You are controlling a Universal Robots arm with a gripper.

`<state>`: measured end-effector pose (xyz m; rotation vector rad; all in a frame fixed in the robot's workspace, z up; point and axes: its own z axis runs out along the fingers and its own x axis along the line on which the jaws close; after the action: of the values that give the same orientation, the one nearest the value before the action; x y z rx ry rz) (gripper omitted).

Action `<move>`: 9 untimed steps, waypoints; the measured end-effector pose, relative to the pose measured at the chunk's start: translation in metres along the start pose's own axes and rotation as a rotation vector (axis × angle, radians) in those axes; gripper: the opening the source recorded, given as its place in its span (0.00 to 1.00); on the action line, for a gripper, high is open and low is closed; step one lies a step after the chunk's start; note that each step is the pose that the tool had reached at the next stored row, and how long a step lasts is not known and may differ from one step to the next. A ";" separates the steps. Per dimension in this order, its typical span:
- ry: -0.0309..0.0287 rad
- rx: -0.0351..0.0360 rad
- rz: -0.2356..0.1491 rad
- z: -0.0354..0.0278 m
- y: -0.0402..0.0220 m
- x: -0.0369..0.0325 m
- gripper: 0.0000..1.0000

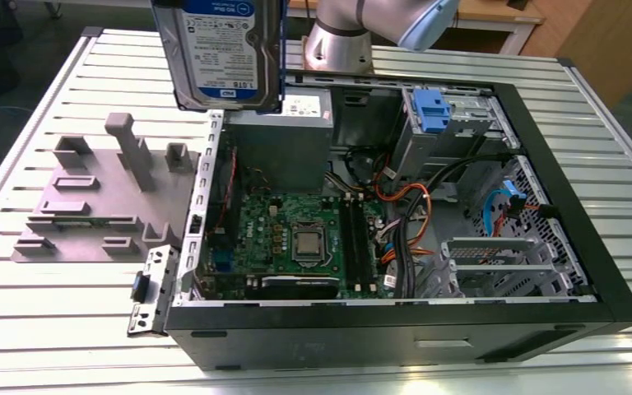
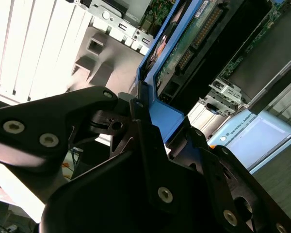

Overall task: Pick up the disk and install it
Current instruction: 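Pick up the disk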

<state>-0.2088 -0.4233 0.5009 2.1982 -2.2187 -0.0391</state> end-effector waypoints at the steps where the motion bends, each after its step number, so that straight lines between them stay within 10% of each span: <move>1: -0.0001 0.0000 0.000 0.0000 0.0000 0.0000 0.37; 9: 0.0001 0.0000 0.000 -0.0001 -0.0015 -0.0001 0.37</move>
<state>-0.2073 -0.4232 0.5009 2.1982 -2.2186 -0.0391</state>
